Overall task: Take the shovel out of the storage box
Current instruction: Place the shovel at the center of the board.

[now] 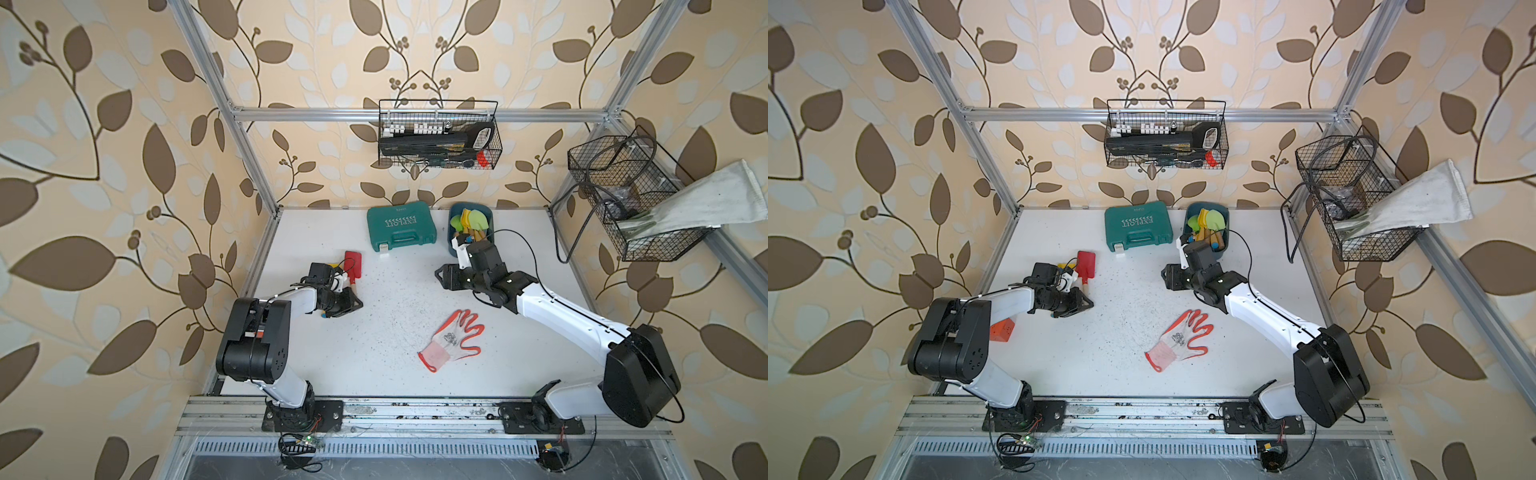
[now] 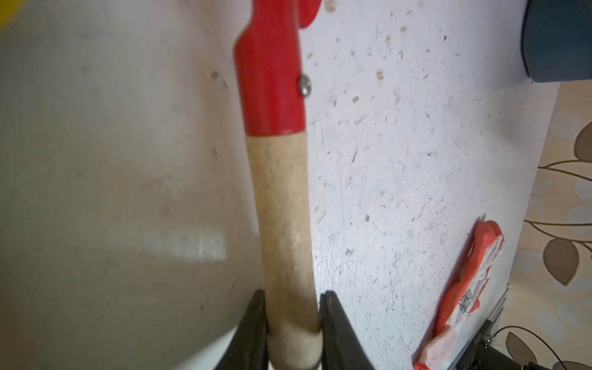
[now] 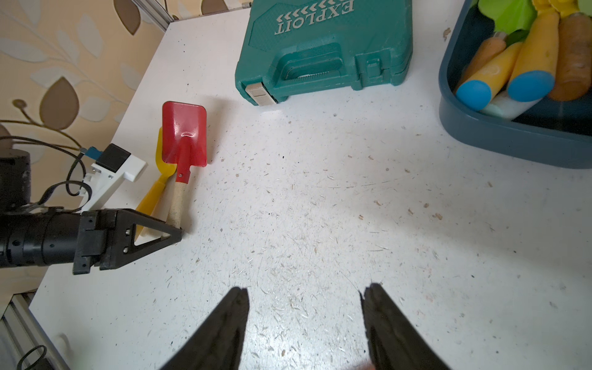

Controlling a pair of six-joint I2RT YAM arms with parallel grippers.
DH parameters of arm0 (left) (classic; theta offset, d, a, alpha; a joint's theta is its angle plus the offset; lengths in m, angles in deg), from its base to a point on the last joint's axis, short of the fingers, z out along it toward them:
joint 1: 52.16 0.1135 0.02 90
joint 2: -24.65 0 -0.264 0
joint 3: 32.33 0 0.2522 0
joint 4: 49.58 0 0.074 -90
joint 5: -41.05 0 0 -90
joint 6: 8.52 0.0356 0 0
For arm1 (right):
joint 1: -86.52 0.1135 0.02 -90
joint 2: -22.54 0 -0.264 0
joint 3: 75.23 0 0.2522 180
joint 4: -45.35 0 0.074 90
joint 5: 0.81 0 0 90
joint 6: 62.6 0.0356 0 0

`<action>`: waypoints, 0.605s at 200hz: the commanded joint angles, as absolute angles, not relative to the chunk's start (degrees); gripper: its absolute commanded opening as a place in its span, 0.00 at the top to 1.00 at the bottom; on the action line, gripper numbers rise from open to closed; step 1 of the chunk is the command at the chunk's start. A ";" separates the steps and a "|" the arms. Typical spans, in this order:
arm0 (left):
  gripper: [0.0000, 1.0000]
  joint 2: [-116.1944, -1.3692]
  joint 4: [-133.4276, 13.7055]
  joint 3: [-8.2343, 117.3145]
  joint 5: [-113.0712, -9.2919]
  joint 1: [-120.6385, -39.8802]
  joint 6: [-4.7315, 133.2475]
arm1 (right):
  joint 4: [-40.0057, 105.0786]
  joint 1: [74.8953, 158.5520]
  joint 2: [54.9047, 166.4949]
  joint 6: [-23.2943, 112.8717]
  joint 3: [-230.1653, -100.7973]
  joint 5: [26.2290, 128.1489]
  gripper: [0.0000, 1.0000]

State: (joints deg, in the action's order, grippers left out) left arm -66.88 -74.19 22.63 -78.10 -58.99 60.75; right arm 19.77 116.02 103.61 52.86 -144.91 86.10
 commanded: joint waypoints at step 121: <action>0.69 -63.38 -75.74 22.22 -70.16 -59.19 59.29 | 20.98 114.32 99.85 53.68 -141.57 87.58 0.38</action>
State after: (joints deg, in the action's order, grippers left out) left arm -65.50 -74.83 22.73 -72.72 -58.99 59.22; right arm 20.32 114.73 101.91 53.12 -142.90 86.44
